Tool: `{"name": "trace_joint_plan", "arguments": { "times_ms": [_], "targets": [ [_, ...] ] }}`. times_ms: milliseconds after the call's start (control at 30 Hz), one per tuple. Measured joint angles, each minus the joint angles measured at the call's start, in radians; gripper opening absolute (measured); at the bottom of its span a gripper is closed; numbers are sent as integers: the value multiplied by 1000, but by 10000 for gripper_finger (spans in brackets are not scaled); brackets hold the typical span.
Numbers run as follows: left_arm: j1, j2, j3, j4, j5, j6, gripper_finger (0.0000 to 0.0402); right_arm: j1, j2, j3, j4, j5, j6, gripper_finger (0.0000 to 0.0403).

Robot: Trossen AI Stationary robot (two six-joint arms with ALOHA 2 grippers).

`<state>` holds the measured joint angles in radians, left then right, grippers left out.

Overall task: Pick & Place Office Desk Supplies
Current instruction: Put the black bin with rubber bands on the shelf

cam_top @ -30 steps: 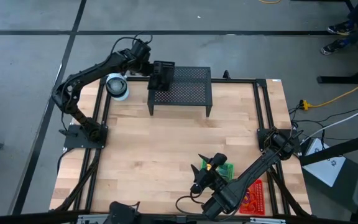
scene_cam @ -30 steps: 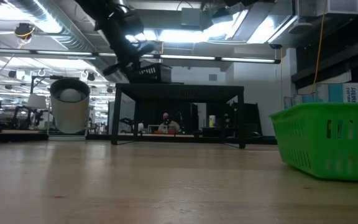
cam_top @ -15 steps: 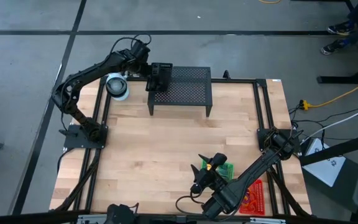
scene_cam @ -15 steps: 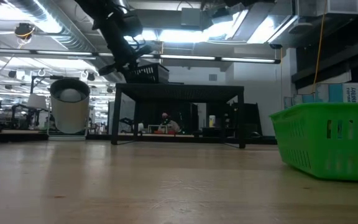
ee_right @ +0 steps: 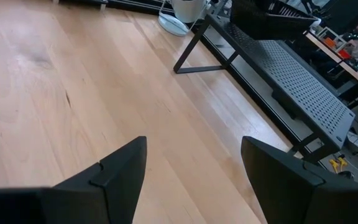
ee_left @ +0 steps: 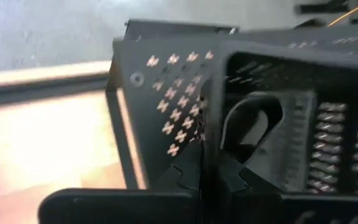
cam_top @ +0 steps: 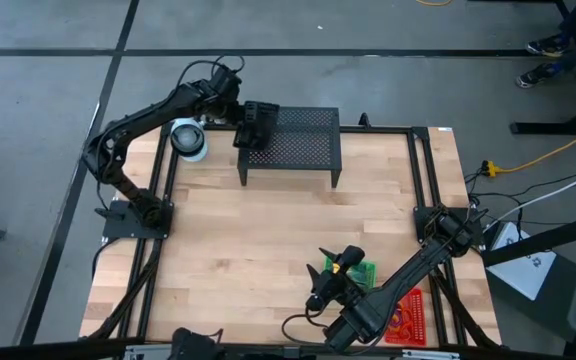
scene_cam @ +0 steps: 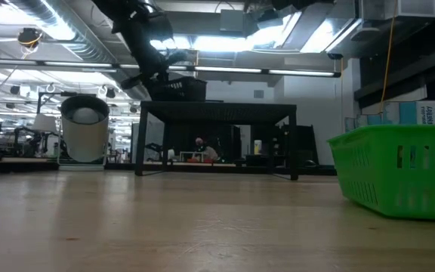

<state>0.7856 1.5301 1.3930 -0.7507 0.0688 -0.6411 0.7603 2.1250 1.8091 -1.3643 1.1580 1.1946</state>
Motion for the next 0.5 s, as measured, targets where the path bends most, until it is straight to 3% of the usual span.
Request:
{"name": "trace_joint_plan", "arguments": {
  "times_ms": [333,500],
  "targets": [
    [0,-70,0,11,5,-24,83,-1,0,0,1,0,0,263],
    [-6,-54,0,7,28,-23,84,-6,0,0,7,0,0,263]
  ]
}}
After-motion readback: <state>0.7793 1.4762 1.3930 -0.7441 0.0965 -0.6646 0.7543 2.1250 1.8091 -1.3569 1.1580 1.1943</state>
